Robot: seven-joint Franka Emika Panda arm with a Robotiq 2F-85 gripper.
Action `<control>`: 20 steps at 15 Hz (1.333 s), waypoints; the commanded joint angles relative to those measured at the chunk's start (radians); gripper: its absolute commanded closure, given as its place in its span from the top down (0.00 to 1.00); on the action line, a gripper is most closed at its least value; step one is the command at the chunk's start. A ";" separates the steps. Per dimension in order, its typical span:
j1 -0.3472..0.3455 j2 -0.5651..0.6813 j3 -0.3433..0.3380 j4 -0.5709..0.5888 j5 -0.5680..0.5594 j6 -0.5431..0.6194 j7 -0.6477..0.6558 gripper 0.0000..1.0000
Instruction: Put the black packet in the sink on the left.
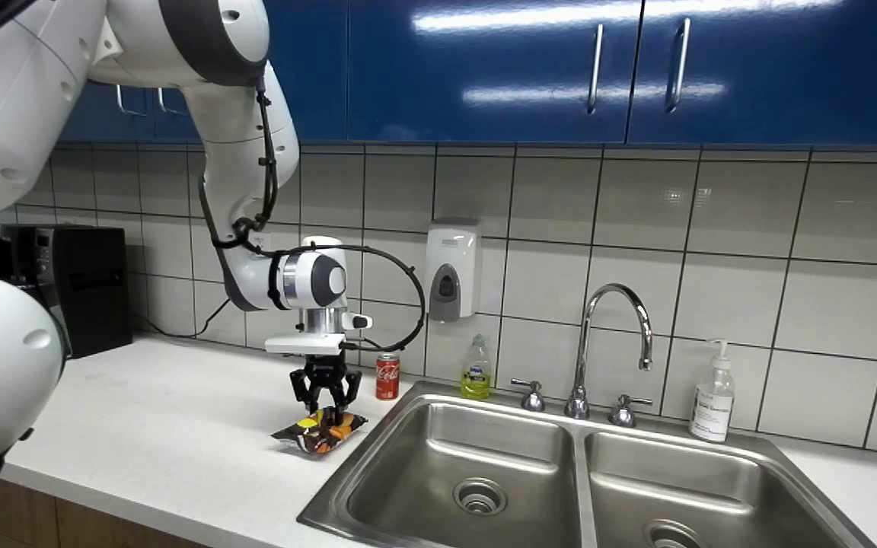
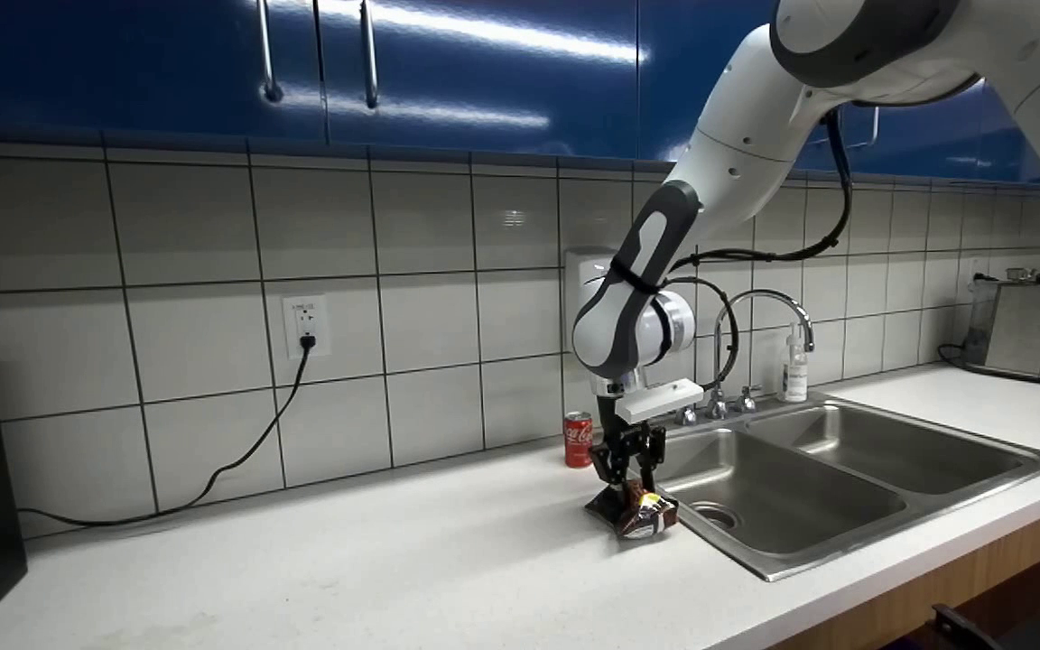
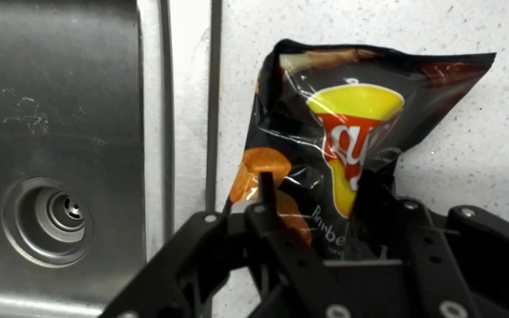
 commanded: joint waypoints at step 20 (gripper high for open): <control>-0.004 -0.122 0.026 -0.008 0.033 -0.076 0.009 0.00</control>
